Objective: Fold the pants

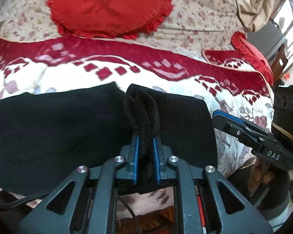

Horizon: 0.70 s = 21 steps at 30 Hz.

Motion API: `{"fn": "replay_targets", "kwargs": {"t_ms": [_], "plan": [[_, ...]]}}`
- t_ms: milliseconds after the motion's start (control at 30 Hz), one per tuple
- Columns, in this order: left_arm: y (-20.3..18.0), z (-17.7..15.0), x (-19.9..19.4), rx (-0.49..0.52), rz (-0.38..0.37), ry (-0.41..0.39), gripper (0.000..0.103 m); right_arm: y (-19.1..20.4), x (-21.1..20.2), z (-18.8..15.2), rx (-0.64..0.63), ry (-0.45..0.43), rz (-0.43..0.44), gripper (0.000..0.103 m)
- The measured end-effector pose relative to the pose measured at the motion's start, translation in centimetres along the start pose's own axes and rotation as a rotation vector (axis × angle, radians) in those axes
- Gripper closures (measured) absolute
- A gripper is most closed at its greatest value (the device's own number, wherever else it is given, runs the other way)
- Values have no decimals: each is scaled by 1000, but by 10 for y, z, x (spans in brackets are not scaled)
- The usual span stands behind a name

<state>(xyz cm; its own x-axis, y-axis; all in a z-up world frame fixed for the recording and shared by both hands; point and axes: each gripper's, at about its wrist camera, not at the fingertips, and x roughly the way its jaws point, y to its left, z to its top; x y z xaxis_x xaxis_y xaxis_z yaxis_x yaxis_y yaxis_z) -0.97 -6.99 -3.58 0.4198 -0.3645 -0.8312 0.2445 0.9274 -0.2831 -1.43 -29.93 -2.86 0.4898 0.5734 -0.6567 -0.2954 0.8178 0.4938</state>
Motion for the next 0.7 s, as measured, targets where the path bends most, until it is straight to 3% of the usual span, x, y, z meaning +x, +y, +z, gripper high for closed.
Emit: {"fn": "replay_targets", "kwargs": {"t_ms": [200,367,700], "plan": [[11,-10,12,-16,73,20,91,7,22,5,-45,27,-33,67],[8,-13,18,2,105,10,91,10,52,2,-140,58,-124,68],[8,-15,17,-11,99,4,90,37,18,-6,-185,72,-106,68]]}}
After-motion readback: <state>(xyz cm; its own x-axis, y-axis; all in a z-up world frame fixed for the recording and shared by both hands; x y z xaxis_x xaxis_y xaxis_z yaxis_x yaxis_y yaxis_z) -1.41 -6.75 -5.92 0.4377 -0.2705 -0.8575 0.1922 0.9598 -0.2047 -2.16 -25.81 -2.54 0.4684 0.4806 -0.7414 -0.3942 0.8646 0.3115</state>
